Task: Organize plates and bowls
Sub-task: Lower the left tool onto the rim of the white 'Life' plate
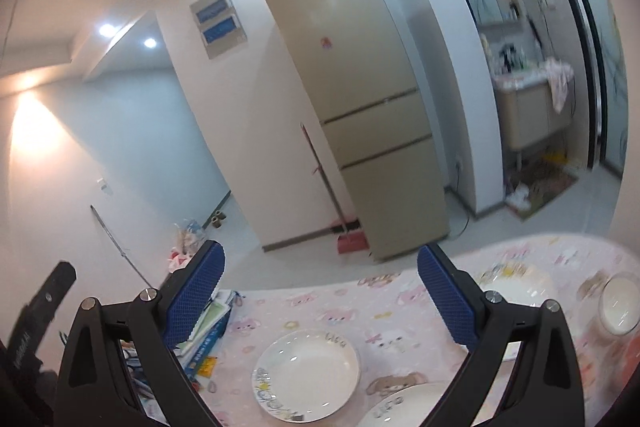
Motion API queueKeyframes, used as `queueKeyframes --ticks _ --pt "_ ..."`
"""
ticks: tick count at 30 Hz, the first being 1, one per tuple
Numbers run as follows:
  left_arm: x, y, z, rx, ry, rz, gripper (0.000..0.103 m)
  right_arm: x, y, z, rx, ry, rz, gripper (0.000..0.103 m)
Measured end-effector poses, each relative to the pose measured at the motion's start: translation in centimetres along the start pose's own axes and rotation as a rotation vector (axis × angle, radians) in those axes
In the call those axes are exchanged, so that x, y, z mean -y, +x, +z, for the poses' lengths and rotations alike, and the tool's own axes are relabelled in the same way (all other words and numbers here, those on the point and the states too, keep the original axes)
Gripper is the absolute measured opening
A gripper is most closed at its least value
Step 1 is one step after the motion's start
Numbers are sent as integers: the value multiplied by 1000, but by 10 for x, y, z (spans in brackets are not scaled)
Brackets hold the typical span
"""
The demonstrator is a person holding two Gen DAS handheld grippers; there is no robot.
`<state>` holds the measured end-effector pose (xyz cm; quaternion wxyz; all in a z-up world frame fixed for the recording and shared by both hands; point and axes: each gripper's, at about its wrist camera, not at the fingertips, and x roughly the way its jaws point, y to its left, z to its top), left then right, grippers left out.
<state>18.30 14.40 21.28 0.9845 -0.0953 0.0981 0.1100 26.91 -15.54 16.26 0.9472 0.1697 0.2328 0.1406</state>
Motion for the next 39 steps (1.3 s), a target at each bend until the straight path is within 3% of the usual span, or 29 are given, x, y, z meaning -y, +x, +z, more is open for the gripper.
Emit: queueKeyframes --ticks 3,8,13,16,20,23,26,28,30,32,37,39 --pt "-8 24 -18 -52 17 -13 103 6 20 -13 -31 -7 -15 97" --pt "-27 89 -42 -219 -21 -101 103 3 63 -46 -116 -73 -59 97" --pt "-44 147 -77 -387 -93 -88 99 8 109 -61 -255 -39 -48 97" --pt "-46 171 -99 -404 -79 -28 98 17 121 -69 -297 -25 -63 97" --pt "-46 212 -141 -532 -15 16 95 20 132 -77 -368 -26 -30 97" --pt "-50 229 -160 -590 18 45 95 18 141 -83 -388 -49 -33 97" --pt "-56 241 -180 -672 10 3 95 21 159 -93 -426 -62 -71 95" --pt "-53 247 -193 -725 56 -26 95 27 174 -102 -473 -45 -72 93" --pt "-50 254 -208 -747 117 10 94 38 189 -110 -532 6 -31 93" --pt "-49 261 -222 -795 140 45 85 50 202 -120 -597 75 19 93" --pt "-61 272 -242 -881 63 -33 80 68 220 -137 -662 103 5 89" --pt "-69 275 -248 -918 -4 -92 73 75 227 -144 -692 119 13 86"
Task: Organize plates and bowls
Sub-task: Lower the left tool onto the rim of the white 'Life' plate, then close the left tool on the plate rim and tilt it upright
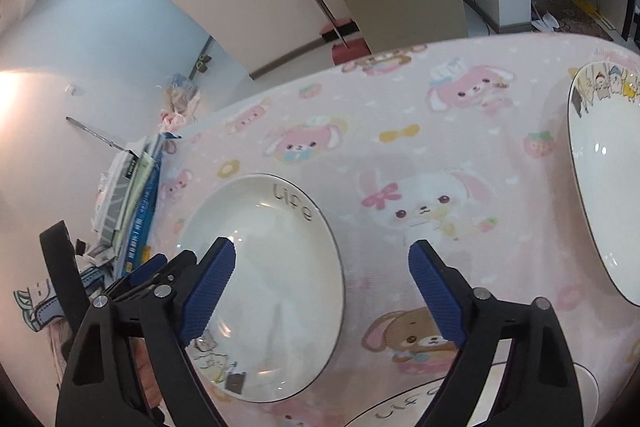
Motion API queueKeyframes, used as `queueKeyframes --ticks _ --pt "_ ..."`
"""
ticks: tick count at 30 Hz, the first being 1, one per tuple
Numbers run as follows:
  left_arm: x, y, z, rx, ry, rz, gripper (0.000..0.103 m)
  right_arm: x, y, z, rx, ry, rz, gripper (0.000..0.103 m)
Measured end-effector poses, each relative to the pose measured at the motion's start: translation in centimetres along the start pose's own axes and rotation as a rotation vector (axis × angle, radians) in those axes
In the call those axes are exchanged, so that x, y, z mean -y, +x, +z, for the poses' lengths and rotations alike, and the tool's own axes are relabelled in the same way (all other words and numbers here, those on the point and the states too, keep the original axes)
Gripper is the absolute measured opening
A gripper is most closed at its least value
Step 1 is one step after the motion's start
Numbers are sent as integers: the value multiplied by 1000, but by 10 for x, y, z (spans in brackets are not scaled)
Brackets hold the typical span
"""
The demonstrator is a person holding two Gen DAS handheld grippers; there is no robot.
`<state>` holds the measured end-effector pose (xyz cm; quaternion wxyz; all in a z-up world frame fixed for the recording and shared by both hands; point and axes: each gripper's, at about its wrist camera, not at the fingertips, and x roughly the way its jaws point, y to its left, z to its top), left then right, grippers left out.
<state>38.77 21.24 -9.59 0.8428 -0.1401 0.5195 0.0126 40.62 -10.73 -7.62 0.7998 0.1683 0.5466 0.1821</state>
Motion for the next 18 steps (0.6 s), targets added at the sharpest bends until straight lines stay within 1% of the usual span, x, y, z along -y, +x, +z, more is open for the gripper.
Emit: queueKeyframes --ticks 2,3,4,5,7,9,10,11,12,13,14,16,18 --pt "-5 2 -2 -19 -37 -57 69 6 10 0 -37 13 19 80" --pt "-6 3 -2 -17 -44 -45 59 9 15 -1 -55 22 28 78" --pt "-6 3 -2 -13 -48 -18 53 12 20 -1 -65 28 31 74" --pt "-8 3 -1 -12 -57 6 43 14 23 -1 -69 33 30 68" --pt "-11 3 -2 -17 -70 -20 41 16 26 -2 -70 38 30 67" --pt "-11 2 -2 -17 -66 -27 41 17 28 -3 -81 47 69 63" --pt "-11 2 -2 -16 -63 -25 41 19 30 -3 -90 54 88 58" --pt "-11 2 -2 -14 -59 -23 39 20 32 -3 -97 61 99 53" --pt "-10 2 -2 -16 -57 -25 34 20 34 -3 -103 65 100 50" --pt "-10 2 -2 -17 -58 -40 30 20 34 -4 -99 65 90 44" --pt "-11 4 -1 -18 -58 -65 23 20 33 -3 -102 66 77 41" --pt "-11 4 -1 -17 -56 -74 22 21 33 -3 -105 74 79 39" --pt "-13 5 -1 -19 -69 -93 22 24 35 -3 -113 84 103 34"
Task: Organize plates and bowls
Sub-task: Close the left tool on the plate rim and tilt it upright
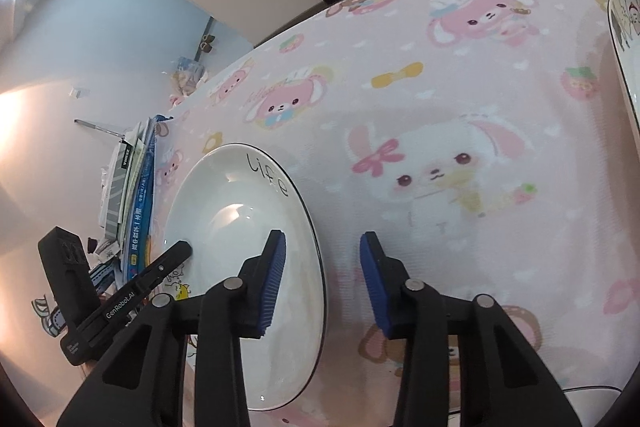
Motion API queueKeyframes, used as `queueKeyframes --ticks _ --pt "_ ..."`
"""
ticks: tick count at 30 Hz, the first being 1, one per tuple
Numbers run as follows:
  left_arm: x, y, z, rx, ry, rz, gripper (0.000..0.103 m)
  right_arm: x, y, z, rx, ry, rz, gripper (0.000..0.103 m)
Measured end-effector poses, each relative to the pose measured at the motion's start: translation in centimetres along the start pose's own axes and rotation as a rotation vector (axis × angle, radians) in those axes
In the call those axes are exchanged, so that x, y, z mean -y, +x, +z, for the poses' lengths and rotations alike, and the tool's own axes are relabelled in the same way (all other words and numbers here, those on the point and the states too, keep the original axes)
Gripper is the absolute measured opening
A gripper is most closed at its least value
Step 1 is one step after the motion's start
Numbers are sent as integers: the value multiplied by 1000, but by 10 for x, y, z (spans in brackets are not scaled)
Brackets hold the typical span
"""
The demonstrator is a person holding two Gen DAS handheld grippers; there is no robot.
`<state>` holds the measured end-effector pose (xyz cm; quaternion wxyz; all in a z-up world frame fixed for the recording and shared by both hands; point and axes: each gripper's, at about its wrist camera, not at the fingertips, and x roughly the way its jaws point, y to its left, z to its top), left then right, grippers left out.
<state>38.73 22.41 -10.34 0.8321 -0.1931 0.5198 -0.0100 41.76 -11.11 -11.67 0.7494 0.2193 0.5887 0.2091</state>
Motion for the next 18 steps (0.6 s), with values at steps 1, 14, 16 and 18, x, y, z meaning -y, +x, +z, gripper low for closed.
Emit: queueKeyframes --ticks 1,14,16,18 --pt "-1 1 0 -3 -8 -10 22 2 0 0 0 3 10 32" --pt "-6 3 0 -22 -46 -39 22 22 13 -1 -66 101 194 8" --pt "-8 3 -1 -22 -48 -45 21 20 13 -1 -66 92 186 8" --pt "-11 3 -1 -27 -55 -58 19 19 13 -1 -65 84 179 8"
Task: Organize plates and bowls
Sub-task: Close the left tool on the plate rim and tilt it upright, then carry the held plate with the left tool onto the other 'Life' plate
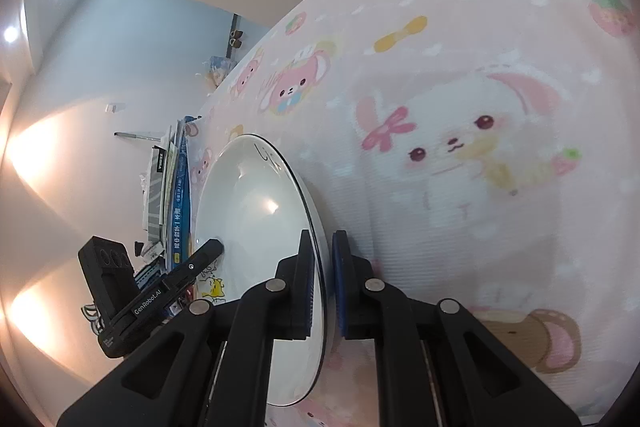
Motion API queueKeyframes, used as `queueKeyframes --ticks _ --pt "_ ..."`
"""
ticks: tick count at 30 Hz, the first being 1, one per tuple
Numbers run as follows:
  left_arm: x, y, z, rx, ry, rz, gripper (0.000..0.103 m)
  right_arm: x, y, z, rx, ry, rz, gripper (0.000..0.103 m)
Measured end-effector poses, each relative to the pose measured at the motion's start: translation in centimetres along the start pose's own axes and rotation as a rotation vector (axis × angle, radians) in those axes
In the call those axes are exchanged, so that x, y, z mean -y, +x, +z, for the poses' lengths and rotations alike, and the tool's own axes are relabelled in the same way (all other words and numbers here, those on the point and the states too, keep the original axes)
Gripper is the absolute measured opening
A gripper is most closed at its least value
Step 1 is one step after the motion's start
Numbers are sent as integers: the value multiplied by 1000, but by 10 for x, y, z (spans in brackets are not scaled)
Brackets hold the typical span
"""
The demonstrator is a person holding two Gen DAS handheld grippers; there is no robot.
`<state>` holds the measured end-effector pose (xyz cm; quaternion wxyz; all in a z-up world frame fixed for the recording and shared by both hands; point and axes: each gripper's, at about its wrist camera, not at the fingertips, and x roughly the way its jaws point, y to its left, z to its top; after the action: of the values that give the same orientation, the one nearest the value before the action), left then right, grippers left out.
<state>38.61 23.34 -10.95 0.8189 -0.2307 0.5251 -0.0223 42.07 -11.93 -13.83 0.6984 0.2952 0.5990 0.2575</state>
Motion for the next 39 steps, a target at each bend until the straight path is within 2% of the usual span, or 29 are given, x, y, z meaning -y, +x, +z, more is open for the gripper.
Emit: queueKeyframes --ticks 3,7,9,13,18,22,26,32,36,39 --pt "-8 0 1 -11 -32 -39 17 0 -1 1 -2 1 4 8" --pt "-8 -2 -1 -29 -8 -53 15 -3 -1 1 2 -29 -27 8" --pt "-13 -4 0 -30 -31 -94 15 -3 -2 1 3 -27 -21 9" --pt "-22 -10 1 -20 -47 -191 14 3 -11 5 6 6 73 9" --pt "-29 -27 3 25 -77 -332 13 -1 -23 7 22 3 128 9" --pt "-28 -37 5 54 -72 -357 9 -4 -27 7 22 7 217 10" --pt "-20 -46 5 68 -59 -336 7 -17 -40 4 49 -20 191 10" --pt "16 -77 4 121 -18 -342 7 -40 -79 2 84 -57 129 10" --pt "58 -91 -9 126 55 -331 7 -56 -128 -8 138 -119 52 10" --pt "87 -99 -20 106 79 -359 8 -65 -170 -22 189 -169 -7 10"
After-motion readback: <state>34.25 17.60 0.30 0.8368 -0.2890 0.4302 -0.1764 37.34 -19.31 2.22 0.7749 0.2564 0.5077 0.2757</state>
